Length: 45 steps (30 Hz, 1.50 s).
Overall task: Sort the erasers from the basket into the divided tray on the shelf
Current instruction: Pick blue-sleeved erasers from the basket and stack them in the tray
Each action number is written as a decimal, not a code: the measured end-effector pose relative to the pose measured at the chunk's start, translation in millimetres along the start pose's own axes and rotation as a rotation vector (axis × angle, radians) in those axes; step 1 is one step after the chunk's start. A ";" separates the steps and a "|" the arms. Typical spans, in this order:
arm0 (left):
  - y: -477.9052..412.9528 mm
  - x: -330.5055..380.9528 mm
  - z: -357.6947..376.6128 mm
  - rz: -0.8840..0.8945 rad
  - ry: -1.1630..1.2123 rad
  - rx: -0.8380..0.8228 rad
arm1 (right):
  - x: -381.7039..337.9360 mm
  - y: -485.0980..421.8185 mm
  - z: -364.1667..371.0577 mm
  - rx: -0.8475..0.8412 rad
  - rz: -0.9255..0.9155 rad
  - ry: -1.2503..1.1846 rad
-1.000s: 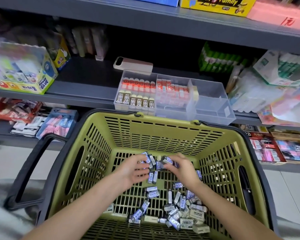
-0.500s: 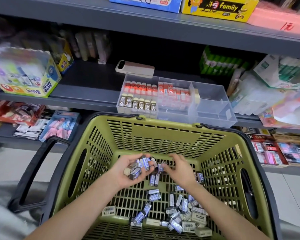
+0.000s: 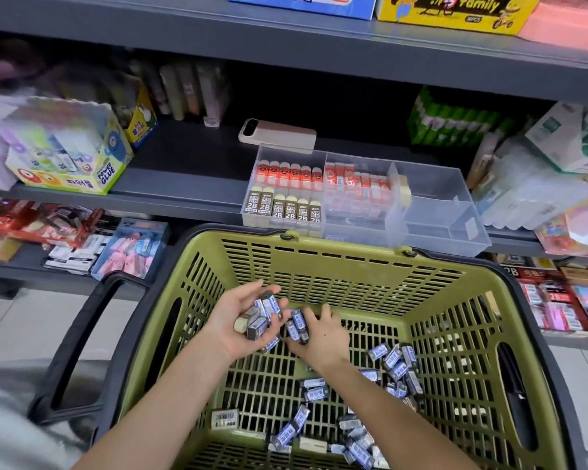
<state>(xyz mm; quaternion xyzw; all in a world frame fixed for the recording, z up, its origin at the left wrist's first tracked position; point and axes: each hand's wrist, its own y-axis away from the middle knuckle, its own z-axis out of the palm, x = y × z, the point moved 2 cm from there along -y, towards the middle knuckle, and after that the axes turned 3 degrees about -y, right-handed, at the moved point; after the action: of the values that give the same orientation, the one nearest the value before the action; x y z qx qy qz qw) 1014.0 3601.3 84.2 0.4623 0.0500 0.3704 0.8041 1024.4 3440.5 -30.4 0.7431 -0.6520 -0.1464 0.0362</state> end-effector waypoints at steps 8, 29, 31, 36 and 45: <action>-10.0 -1.0 -4.1 0.008 -0.034 0.067 | 11.0 18.8 -31.1 0.007 0.001 -0.231; 18.3 -14.1 39.9 -0.003 -0.092 -0.321 | -16.6 64.0 -189.1 -0.066 -0.216 -0.815; 22.3 -12.0 43.5 -0.008 -0.088 -0.386 | -12.6 66.1 -195.7 -0.079 -0.192 -0.906; 28.9 -5.2 46.3 0.072 -0.163 -0.391 | -6.0 69.0 -203.3 -0.083 -0.134 -1.172; 37.1 0.0 71.8 0.128 -0.158 -0.351 | -14.3 63.4 -211.3 0.105 -0.117 -1.134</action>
<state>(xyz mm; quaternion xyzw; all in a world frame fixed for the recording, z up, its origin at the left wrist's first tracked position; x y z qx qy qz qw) 1024.0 3561.6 153.9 0.3447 -0.1082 0.3864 0.8486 1018.0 3416.3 189.3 0.5839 -0.5338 -0.4914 -0.3643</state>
